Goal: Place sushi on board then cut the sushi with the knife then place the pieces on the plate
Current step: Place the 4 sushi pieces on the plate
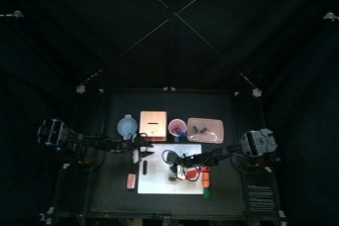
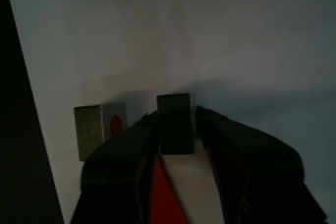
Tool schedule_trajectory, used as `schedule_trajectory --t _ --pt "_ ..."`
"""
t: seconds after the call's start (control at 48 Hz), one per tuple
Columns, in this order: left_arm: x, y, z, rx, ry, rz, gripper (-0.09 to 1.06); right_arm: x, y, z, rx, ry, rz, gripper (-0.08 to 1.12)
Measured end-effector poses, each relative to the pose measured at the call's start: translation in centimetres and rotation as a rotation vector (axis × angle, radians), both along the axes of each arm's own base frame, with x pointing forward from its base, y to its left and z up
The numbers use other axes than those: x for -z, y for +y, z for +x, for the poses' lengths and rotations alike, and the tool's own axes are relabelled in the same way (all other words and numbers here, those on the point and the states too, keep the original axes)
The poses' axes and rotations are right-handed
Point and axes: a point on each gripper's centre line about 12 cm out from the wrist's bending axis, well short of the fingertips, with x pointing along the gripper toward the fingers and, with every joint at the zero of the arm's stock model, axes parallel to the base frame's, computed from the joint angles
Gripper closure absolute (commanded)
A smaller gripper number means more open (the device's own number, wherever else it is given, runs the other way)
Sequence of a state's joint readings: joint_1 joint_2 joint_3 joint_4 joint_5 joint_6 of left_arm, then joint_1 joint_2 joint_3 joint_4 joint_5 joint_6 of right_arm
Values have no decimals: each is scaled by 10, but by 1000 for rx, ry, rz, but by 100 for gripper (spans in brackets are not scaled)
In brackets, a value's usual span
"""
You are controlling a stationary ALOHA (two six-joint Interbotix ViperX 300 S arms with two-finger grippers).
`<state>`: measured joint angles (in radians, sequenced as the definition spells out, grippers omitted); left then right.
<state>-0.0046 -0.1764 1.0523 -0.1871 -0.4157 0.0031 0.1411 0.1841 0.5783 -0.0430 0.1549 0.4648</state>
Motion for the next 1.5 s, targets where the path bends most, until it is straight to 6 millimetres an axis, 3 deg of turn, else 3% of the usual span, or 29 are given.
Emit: schedule_trajectory --t 0.146,0.292,0.458,0.604,0.771,0.979,1.271,1.5 --pt "1 0 -1 -1 3 0 20 -2 -6 -8 13 23 -4 38" --pt "0 0 0 0 2 0 20 -15 -25 -30 57 41 -6 38" --pt "0 0 0 -1 0 -1 20 -38 -56 -69 143 23 -4 38" --pt "1 0 -1 0 3 0 20 -46 -84 -108 229 30 -12 38" --pt "1 0 -1 -1 3 0 20 -40 -115 -157 343 80 -45 38" --pt "1 1 0 -6 3 -1 20 -29 -147 -193 472 122 -85 37" --pt "1 1 -1 -5 4 -2 20 -18 -158 -206 510 175 -103 19" --pt "1 1 -1 -6 4 -3 20 -25 -156 -202 522 138 -81 17"
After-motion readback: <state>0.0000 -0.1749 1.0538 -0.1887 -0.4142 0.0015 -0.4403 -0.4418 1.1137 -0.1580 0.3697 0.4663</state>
